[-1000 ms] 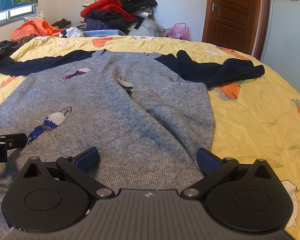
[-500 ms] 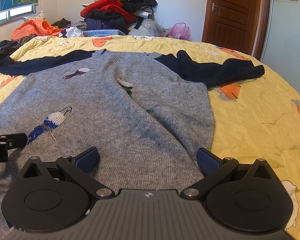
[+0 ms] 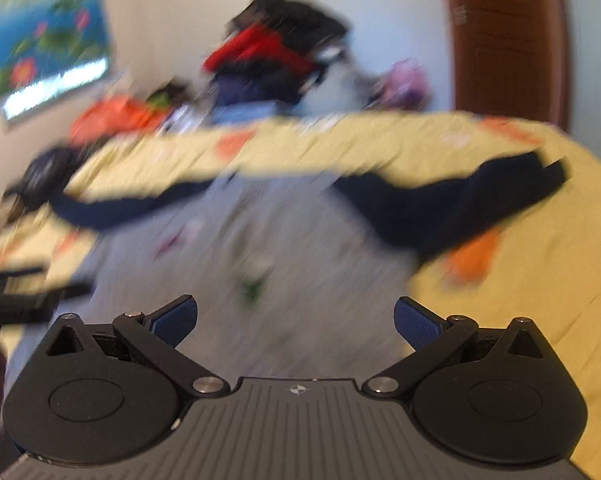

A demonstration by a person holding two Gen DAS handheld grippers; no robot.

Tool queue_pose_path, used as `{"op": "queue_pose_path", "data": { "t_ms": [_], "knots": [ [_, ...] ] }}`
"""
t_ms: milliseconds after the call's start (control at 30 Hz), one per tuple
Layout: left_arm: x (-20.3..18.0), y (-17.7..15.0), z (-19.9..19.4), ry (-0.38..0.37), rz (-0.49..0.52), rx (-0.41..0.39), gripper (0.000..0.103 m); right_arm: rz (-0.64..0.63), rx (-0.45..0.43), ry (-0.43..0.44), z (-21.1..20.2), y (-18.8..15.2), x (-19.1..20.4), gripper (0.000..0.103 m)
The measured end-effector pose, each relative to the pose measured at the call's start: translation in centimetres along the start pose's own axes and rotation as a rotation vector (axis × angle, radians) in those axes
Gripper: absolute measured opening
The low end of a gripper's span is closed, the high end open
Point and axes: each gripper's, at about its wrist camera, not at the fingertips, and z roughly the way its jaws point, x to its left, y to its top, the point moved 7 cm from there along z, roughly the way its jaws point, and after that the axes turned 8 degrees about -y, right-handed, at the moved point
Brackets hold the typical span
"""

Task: Fold small clothes
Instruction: 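Grasp a navy sleeve with the right tool and fold it across the sweater body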

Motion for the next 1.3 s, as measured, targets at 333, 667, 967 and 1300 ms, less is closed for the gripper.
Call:
{"op": "queue_pose_path", "data": {
  "t_ms": [333, 667, 967, 1300],
  "knots": [
    [1.4, -3.7, 4.4, 0.045, -0.052, 0.137, 0.103, 0.549, -0.058, -0.138, 9.2, 8.4, -21.9, 0.098],
    [1.5, -3.3, 4.8, 0.044, -0.058, 0.137, 0.103, 0.642, -0.002, -0.31, 19.6, 7.9, -28.8, 0.062],
    [1.6, -3.2, 4.9, 0.039, -0.065, 0.134, 0.103, 0.614, -0.134, -0.28, 17.3, 9.3, -27.2, 0.013],
    [1.7, -3.1, 4.9, 0.033, -0.075, 0.128, 0.103, 0.279, -0.172, 0.289, 11.5, 12.6, -0.9, 0.013]
  ]
}}
